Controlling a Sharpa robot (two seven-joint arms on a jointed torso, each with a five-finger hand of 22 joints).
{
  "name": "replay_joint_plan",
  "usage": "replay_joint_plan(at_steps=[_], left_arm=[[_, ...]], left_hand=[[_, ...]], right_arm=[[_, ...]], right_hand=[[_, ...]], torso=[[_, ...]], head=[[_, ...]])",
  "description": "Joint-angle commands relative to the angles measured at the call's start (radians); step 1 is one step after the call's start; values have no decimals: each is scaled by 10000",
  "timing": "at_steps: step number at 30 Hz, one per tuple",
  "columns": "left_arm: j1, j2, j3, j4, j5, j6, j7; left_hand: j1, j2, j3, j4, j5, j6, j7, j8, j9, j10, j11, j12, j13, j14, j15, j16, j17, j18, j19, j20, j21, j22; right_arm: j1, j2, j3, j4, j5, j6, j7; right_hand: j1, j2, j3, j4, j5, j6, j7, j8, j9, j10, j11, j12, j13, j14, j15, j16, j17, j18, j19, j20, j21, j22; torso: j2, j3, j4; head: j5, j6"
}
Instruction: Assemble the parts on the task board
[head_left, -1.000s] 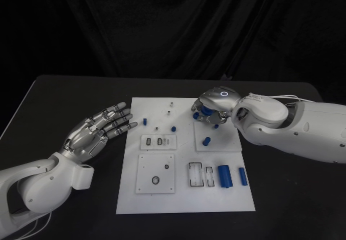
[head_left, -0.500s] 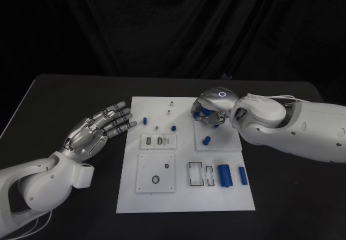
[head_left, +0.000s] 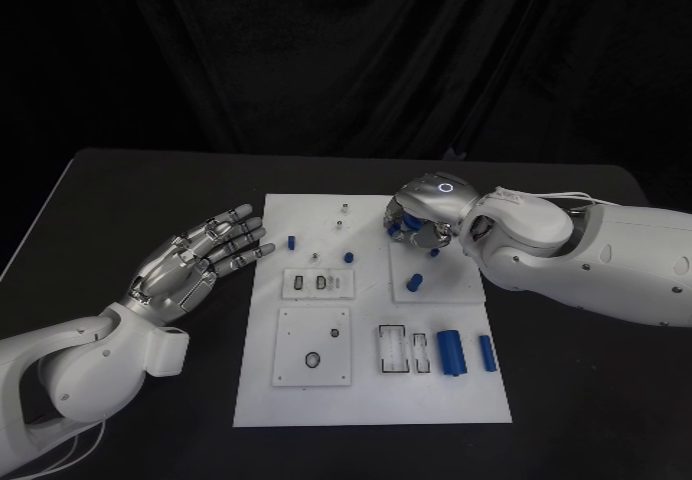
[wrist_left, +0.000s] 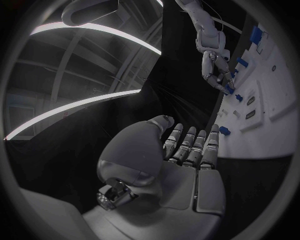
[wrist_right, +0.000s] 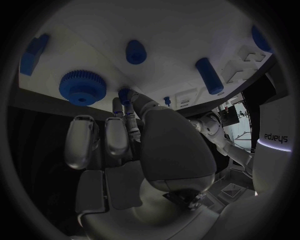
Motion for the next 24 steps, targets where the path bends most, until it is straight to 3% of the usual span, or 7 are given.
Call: replay_joint_plan(at_steps=[1,10,17,24], left_arm=[[17,-3,1,20,47,157,2034],[17,16,-6,36,78,152,2065],[17,20,-12,57,81,154,2094],[17,14,-13,70,82,151,2097]], left_hand=[[-101,24,37,-3,-13,-1,101,22,2,26,64,67,-7,-30,43,67,-5,-130,-67,-18,-36,-11],[-111,30,60,-6,-15,39,106,33,8,37,70,88,-4,-9,54,96,1,-138,-55,-16,-26,-8],[-116,28,75,-12,-14,56,104,39,11,43,67,98,-2,4,61,113,5,-143,-43,-16,-18,-4],[-121,24,85,-18,-13,58,102,41,12,42,65,100,-2,7,64,119,6,-146,-45,-16,-18,-5]], right_arm=[[97,95,11,-39,253,-505,34],[486,1105,49,-719,1210,-579,333],[491,1883,66,-1423,1437,-490,696],[397,2289,69,-1877,1483,-364,806]], right_hand=[[112,160,18,-72,-86,31,25,26,384,390,-281,-95,-37,43,-47,-31,53,-186,1,-63,-12,31],[191,160,129,-189,-62,-69,74,-53,482,401,-230,-320,-85,59,-11,-12,155,-198,3,-43,-5,80],[156,111,134,-208,-24,-112,108,-94,525,398,-192,-420,-102,50,19,-29,148,-197,-11,-20,-15,73],[139,93,135,-213,-34,-145,127,-123,544,396,-171,-471,-109,46,36,-31,156,-197,-16,-7,-18,76]], torso=[[0,5,0],[-3,-8,6],[-2,-7,6],[12,-4,14]], head=[[26,64],[32,164],[9,190],[25,188]])
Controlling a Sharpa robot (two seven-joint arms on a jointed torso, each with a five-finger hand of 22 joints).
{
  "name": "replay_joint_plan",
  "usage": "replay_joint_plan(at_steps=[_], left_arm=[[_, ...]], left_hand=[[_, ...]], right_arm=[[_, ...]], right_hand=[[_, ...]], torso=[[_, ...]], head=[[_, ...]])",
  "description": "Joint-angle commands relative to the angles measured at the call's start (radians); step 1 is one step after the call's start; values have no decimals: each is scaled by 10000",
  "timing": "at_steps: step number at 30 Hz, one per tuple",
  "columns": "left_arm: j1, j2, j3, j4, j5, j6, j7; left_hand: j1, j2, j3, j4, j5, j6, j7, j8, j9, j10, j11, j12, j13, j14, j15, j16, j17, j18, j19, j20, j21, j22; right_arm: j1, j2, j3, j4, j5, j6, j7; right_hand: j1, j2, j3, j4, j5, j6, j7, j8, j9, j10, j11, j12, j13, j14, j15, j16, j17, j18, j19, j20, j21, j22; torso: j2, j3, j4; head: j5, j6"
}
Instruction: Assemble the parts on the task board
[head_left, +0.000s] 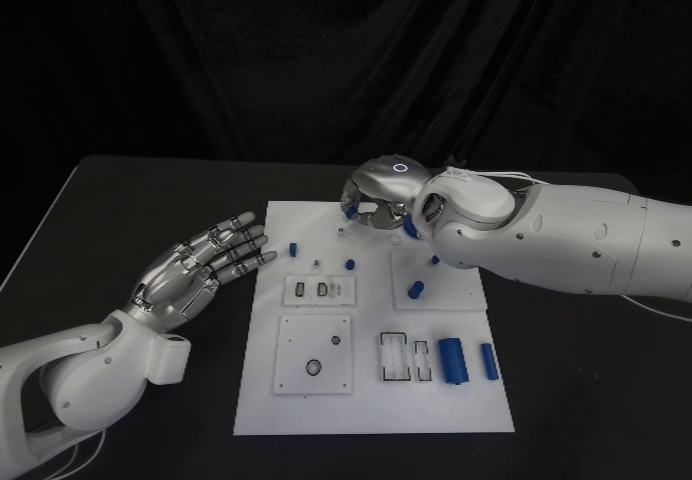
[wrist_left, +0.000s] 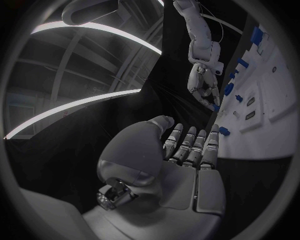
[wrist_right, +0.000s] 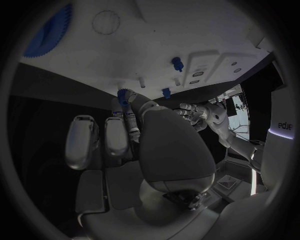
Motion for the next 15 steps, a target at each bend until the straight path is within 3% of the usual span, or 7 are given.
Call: replay_joint_plan(at_steps=[1,15], left_arm=[[17,5,1,38,29,139,2096],[17,-19,1,54,51,142,2074]], left_hand=[[-81,-16,58,10,-13,21,66,41,12,6,29,61,-2,7,65,35,6,-147,-45,-16,-19,-6],[-81,-16,58,10,-13,21,66,41,12,6,29,61,-2,7,65,35,6,-147,-45,-16,-19,-6]], right_arm=[[-63,111,8,-156,195,-29,261],[-114,301,9,-369,205,36,135]], right_hand=[[-26,77,13,-37,26,-50,42,-42,15,323,-244,-28,18,46,36,-32,14,-197,-26,4,-18,12],[-18,64,56,-76,9,-161,85,-144,60,267,-194,-190,-3,18,79,-69,-20,-188,-61,46,-46,-21]], torso=[[6,5,15],[3,13,-13]], head=[[-20,-5],[-54,-15]])
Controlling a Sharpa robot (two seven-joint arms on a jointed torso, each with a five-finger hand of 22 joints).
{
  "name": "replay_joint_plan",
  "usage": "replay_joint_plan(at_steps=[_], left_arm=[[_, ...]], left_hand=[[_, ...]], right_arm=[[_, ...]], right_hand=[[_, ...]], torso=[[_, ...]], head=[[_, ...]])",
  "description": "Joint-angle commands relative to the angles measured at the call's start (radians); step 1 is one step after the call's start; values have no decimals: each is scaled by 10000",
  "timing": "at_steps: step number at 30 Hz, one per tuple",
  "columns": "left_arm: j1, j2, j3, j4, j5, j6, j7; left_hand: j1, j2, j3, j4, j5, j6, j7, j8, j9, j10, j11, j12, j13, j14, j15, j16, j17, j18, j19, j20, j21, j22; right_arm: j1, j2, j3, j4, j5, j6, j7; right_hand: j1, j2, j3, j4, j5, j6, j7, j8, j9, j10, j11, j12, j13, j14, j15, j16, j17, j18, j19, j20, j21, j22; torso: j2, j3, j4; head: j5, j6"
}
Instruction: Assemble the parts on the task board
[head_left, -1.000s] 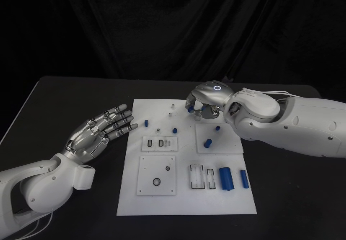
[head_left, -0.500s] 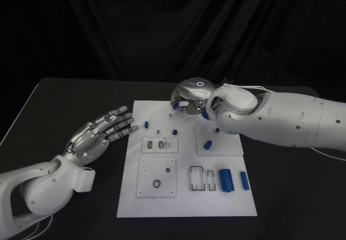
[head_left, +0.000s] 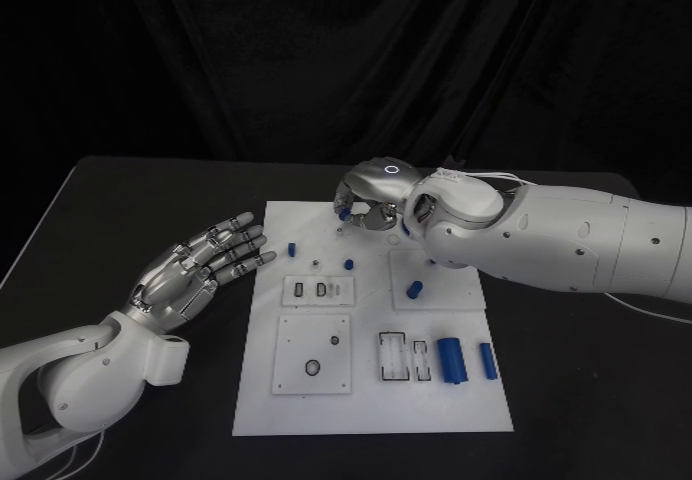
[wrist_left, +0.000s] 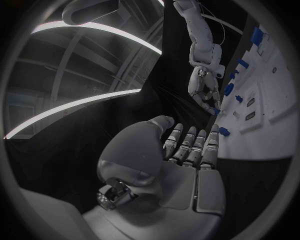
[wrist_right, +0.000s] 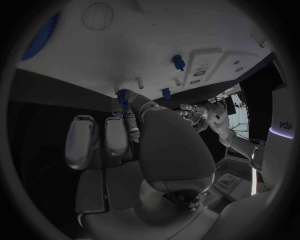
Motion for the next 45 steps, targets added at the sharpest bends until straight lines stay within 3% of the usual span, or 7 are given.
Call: replay_joint_plan(at_steps=[1,14,33,44,45], left_arm=[[17,-14,3,36,38,136,2071],[17,1,2,7,101,155,2023],[17,77,-12,-70,127,209,1986],[17,113,-22,-120,189,243,1965],[17,116,-23,-122,192,247,1963]], left_hand=[[-81,-16,58,9,-13,22,66,41,12,6,30,61,-2,7,65,35,6,-147,-45,-16,-19,-7],[-94,-20,85,-1,-13,28,67,45,13,7,27,70,0,19,75,56,10,-156,-46,-17,-18,-7],[-106,-11,113,-4,-12,20,75,44,12,8,30,79,0,44,90,90,17,-167,-47,-14,-17,-8],[-125,-2,152,-6,-11,8,87,42,11,0,34,83,-1,59,114,117,22,-186,-47,-13,-16,-8],[-125,-2,152,-6,-11,8,87,42,11,0,34,83,-1,59,114,117,22,-186,-47,-13,-16,-8]], right_arm=[[-39,15,-1,-58,23,12,-58],[-44,24,1,-107,-203,-275,-261],[-142,122,3,-340,-300,113,-527],[-241,276,4,-569,-301,344,-475],[-248,284,4,-582,-301,372,-476]], right_hand=[[-24,74,33,-50,15,-94,16,-34,20,263,-192,-67,-4,14,82,-75,-31,-185,-45,27,-51,-24],[14,79,87,-103,107,-157,45,-107,55,210,-160,-155,4,-32,113,-127,-93,-166,-102,60,-102,-100],[-42,49,129,-138,98,-378,112,-319,84,37,-82,-285,37,-162,184,-285,-314,-118,-253,129,-245,-312],[-164,57,123,-74,-69,-514,100,-456,101,-46,-75,-344,70,-248,202,-390,-461,-86,-347,159,-335,-436],[-227,61,98,-30,-251,-536,87,-489,116,-70,-73,-363,83,-270,210,-411,-480,-79,-370,164,-358,-456]], torso=[[-3,2,-6],[-7,-7,5],[-7,-9,5],[-13,-16,11],[-13,-16,11]], head=[[-7,-18],[-13,-18],[-66,-24],[-67,-53],[-67,-53]])
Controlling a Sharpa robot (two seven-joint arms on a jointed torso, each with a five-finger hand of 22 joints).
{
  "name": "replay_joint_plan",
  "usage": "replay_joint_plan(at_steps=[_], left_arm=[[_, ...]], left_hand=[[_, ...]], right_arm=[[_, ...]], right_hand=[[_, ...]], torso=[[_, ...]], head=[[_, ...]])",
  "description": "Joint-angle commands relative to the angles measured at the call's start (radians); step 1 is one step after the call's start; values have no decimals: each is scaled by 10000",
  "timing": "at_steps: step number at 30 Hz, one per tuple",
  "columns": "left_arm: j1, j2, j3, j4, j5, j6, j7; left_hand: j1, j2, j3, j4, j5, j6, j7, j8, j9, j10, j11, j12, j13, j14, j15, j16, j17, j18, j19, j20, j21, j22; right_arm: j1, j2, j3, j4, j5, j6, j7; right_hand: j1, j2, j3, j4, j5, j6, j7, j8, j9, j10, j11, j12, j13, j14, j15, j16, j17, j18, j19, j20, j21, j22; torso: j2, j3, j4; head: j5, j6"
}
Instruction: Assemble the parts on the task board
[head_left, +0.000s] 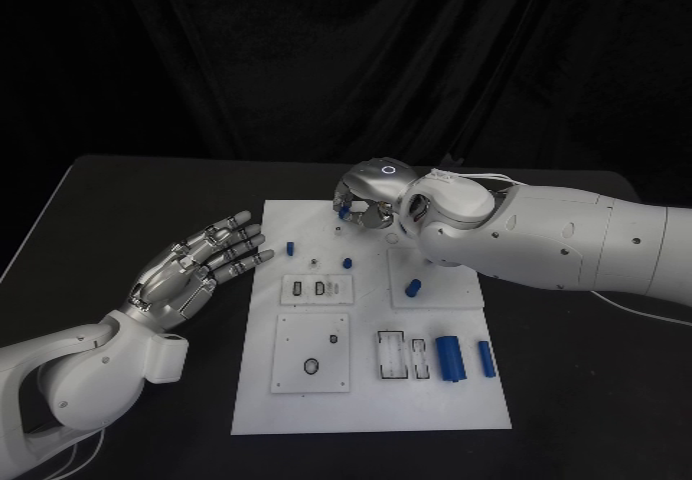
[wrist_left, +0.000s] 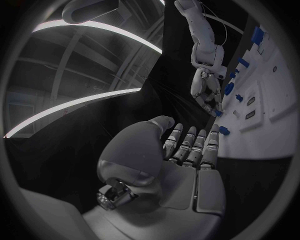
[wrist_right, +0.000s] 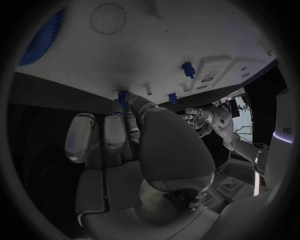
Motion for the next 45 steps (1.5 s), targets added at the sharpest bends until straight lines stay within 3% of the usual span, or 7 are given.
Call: replay_joint_plan(at_steps=[1,7,16,30,34,39,45], left_arm=[[17,24,-1,3,68,192,1961],[17,12,-4,-6,73,192,1959],[16,-62,-10,29,75,195,1969],[16,-219,-14,162,77,121,1976],[16,-227,-16,182,83,117,1974],[16,-252,-29,196,100,121,1964],[15,-259,-41,179,116,132,1958]], left_hand=[[-126,-2,40,-5,-10,9,87,42,11,0,36,44,-1,22,77,35,14,-187,-47,-13,-16,-9],[-126,-2,40,-5,-10,9,87,42,11,0,36,44,-1,22,77,35,14,-187,-47,-13,-16,-9],[-136,2,60,-6,-11,4,92,41,11,-8,39,41,-2,28,87,49,17,-198,-43,-12,-12,-7],[-141,1,67,-7,-11,15,93,44,12,-8,40,44,-2,27,90,52,17,-202,-45,-12,-13,-8],[-148,-1,79,-10,-12,22,94,47,13,-8,39,50,-1,44,99,74,21,-209,-42,-12,-10,-7],[-148,-1,79,-10,-12,22,94,47,13,-8,39,50,-1,44,99,74,21,-209,-42,-12,-10,-7],[-169,-3,112,-14,-13,38,101,54,16,-5,37,63,0,76,127,119,30,-230,-27,-10,1,-3]], right_arm=[[-63,8,-12,-78,-84,351,-217],[-82,-4,-12,-98,-85,480,-310],[-81,-219,14,-1,-85,-373,-153],[673,-2400,75,1818,474,-404,-352],[755,-3125,11,2274,875,-245,-282],[738,-3801,-57,2670,1323,24,-373],[563,-4260,-84,2898,1568,594,-773]], right_hand=[[-156,-9,4,100,-244,-138,-2,-122,37,-62,-29,-89,18,-86,16,-77,-43,-77,-81,12,-77,-35],[-461,-242,-24,342,-598,-1242,-267,-830,-247,-971,300,-657,-148,-239,287,-265,-312,-19,-277,203,-310,-366],[-451,-402,-630,373,-916,-5666,-761,-1025,-1538,-3223,579,-1288,-135,-828,237,-774,-1128,220,-943,238,-1106,-1447],[-418,-138,-767,631,-716,-2258,-137,-273,-1057,-1361,249,477,371,-819,280,-699,-1087,202,-829,281,-1112,-1286],[-541,-293,-984,815,-957,-1825,-95,-230,-1046,169,-351,2182,1290,-922,-162,-964,-1432,246,-916,-79,-1296,-1464],[-863,-319,-1484,1448,-1027,-1499,-236,-643,-1198,-223,-580,9407,8388,-736,-362,-866,-980,203,-745,-312,-1459,-1316],[-1618,-353,-2058,2042,-1049,-1417,-172,-799,-1180,4486,-546,12484,14328,453,-329,1673,3453,-213,173,-299,-3,877]], torso=[[-4,-2,3],[-2,-2,2],[-3,-1,-3],[-27,8,-36],[-47,2,-44],[-56,-5,-46],[-69,0,-63]], head=[[-1,-7],[2,-5],[55,24],[8,286],[38,281],[42,239],[44,141]])
